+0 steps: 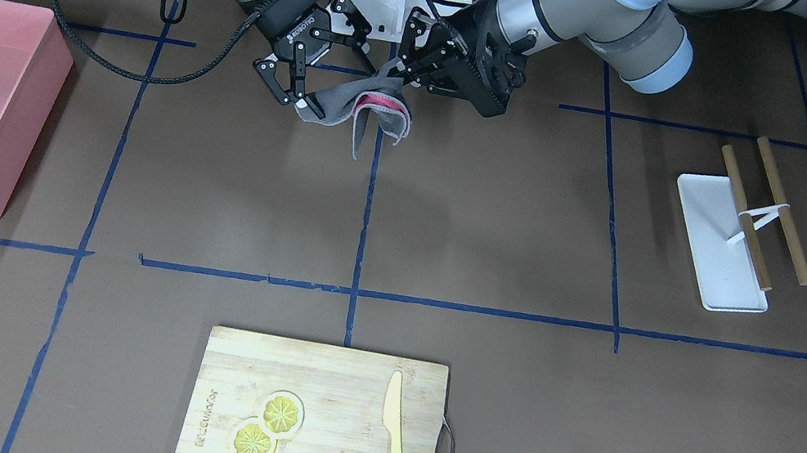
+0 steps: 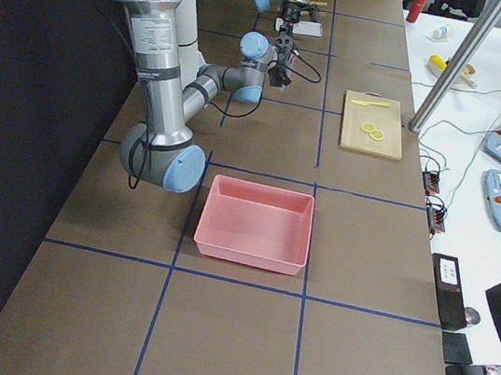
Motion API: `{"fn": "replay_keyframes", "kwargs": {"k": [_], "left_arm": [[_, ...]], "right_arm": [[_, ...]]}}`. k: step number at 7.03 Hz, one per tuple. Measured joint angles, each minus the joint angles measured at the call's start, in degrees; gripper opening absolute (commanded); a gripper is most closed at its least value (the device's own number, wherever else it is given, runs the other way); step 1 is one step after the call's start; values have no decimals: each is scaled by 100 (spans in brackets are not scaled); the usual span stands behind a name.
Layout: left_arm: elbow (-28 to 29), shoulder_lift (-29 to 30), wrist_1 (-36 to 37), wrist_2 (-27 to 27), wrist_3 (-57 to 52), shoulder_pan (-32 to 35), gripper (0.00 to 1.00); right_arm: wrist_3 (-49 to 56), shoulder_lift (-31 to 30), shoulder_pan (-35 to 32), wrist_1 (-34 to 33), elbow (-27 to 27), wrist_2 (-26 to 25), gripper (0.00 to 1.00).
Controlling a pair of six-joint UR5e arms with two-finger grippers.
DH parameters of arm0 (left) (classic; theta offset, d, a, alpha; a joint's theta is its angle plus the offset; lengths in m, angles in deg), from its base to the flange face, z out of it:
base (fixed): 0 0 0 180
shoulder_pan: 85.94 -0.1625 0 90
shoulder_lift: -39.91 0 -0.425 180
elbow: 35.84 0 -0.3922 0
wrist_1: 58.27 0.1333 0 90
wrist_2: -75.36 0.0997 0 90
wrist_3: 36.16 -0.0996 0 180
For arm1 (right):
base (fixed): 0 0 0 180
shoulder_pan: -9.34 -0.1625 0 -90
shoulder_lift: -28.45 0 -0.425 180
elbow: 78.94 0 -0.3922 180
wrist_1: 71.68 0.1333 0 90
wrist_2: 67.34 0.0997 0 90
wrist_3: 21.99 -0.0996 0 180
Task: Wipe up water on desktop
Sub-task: 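Close the right gripper on the cloth held by the left gripper, then open the left gripper and pull it back while right gripper holds cloth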
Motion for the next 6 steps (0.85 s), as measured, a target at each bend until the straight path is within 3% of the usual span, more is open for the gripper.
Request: {"fn": "replay_keyframes", "kwargs": {"k": [2,3,6], "left_arm": [[1,0,0,0,0,-1,5],[1,0,0,0,0,0,5],[0,0,0,0,8,0,5]], "right_arm": [[-28,-3,-4,3,-14,6,15],[-45,-14,-9,7,-27,8,2],[-177,-38,-9,10,-49,15,0]]}}
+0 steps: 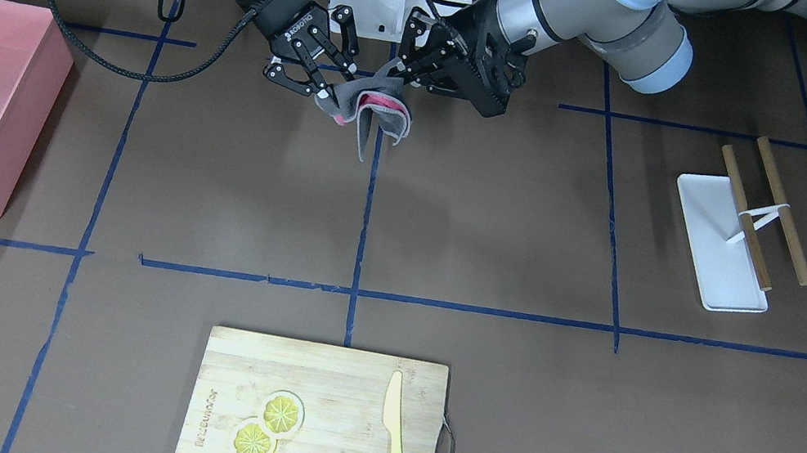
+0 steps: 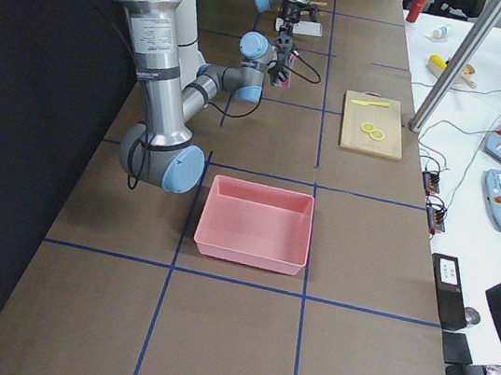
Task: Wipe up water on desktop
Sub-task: 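Open the left gripper and pull it back while right gripper holds cloth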
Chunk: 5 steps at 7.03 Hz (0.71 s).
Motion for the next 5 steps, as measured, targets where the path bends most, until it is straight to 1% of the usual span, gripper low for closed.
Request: {"fn": "replay_keyframes", "kwargs": {"k": [2,3,4,5], "left_arm": [[0,0,0,2,1,-1,7],[3,0,0,6,1,-1,13],[4,0,0,8,6,-2,74],[2,2,0,8,22,-1,100]], "right_arm": [[-203,1,1,0,-4,1,0],[-229,0,1,0,-2,0,0],[-236,-4,1,0,0,0,0],[-241,-6,1,0,1,1,0]]}}
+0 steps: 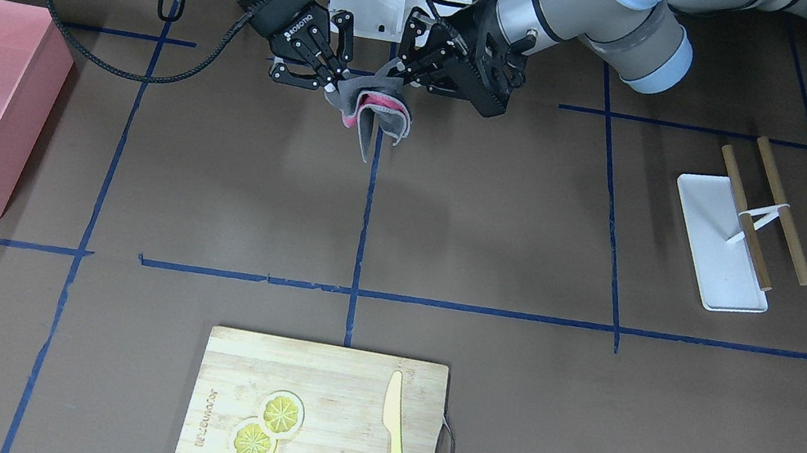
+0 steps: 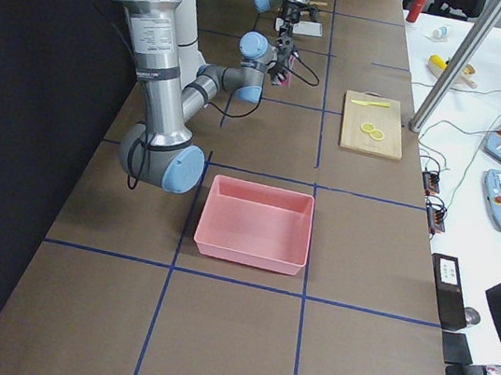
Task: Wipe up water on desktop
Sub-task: 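Open the left gripper and pull it back while right gripper holds cloth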
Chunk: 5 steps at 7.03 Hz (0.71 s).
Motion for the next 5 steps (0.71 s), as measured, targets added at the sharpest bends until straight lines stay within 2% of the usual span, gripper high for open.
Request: {"fn": "replay_keyframes", "kwargs": {"k": [5], "left_arm": [[-11,7,6,0,55,4,100]], "right_arm": [[-122,-1,-8,8,-19,25,0]]}}
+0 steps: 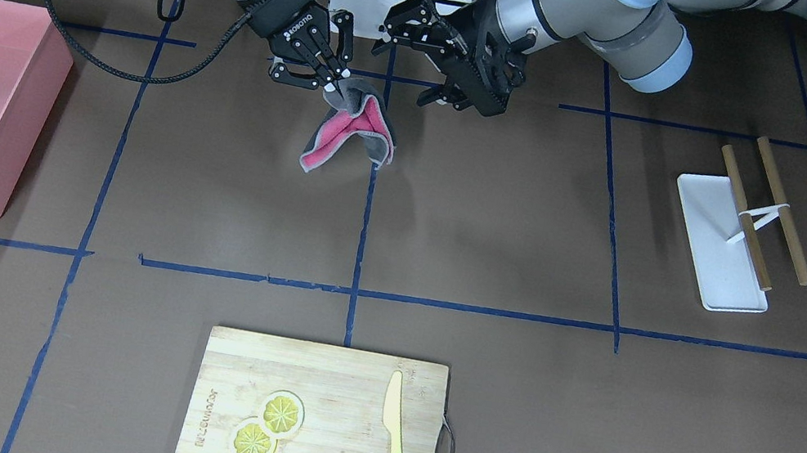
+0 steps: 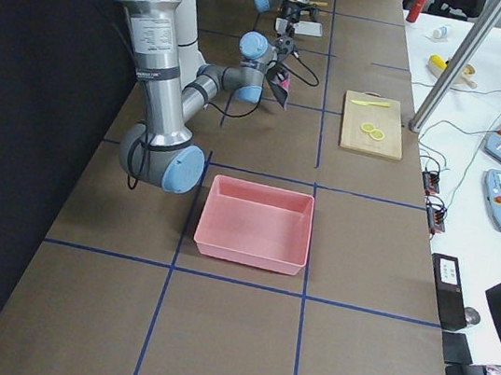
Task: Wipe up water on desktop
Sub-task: 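Open the left gripper and pull it back while right gripper holds cloth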
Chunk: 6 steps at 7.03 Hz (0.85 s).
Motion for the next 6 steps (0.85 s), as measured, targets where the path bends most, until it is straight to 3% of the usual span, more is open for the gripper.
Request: {"fn": "replay_keyframes", "kwargs": {"k": [2,6], "left_arm": [[-20,-14,12,-48,19,95,100],[-122,-225,460,-1198,7,1242,100]], "right_arm": [[-22,-132,-7,0,-136,55,0],[-22,-833,-343,-264,-611,354,0]]}}
